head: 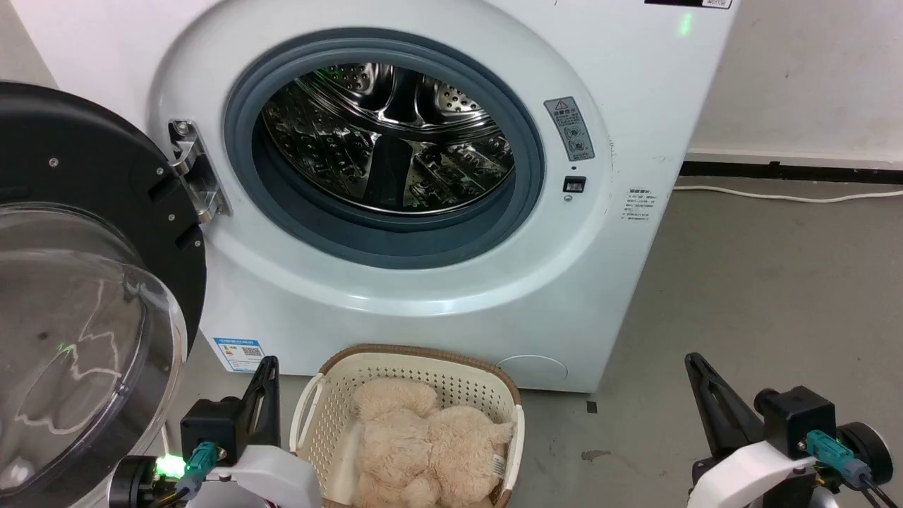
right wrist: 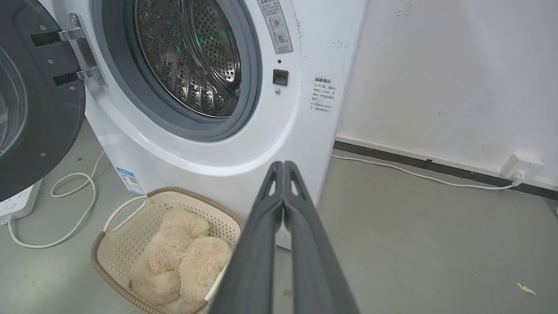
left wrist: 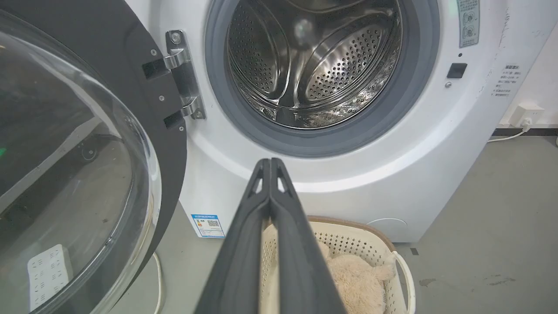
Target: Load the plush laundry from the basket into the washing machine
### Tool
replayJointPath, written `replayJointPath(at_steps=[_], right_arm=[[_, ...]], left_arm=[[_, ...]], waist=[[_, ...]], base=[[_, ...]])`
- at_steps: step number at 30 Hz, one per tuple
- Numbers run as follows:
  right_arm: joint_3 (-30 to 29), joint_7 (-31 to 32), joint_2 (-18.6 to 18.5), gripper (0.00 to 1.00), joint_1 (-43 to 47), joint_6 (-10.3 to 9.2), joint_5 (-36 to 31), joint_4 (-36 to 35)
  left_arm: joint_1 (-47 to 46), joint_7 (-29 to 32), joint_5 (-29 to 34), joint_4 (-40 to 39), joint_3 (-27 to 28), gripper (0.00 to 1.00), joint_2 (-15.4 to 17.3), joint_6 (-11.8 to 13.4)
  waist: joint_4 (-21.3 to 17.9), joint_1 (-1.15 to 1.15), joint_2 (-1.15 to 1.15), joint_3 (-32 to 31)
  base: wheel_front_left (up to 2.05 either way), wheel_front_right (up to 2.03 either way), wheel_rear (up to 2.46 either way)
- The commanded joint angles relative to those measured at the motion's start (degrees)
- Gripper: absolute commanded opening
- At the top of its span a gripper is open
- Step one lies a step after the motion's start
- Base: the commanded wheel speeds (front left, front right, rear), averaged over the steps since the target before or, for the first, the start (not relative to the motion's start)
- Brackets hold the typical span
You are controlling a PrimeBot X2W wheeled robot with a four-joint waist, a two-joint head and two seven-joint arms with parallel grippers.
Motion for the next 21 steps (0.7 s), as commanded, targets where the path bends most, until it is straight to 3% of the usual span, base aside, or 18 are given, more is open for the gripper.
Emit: replayJointPath(at_steps=[1, 2, 21], right_arm=[[-0.1, 0.0, 0.0, 0.0, -0.7, 0.03, -0.4, -0.2], [0.0, 0.0, 0.0, 1.0, 0.0, 0.0, 0.0, 0.0], [-0.8, -2.0, 0.0, 1.0, 0.8, 0.0, 1.5, -0.7]], left_arm=[[-0.9, 0.0, 0.1, -0.3, 0.0, 0.0, 0.0, 0.2], [0.0, 0.0, 0.0, 0.0, 0.0, 1.0, 0.0, 0.0], [-0.4, -2.0, -0.7, 0.4, -3.1, 1.0, 0.0, 0.2]], waist=[[0.0, 0.0, 0.0, 0.0], [0.0, 0.0, 0.0, 0.0], [-0.1, 0.0, 0.0, 0.9]], base=[[0.0, 0.0, 0.0], [0.0, 0.0, 0.0], [0.0, 0.0, 0.0]])
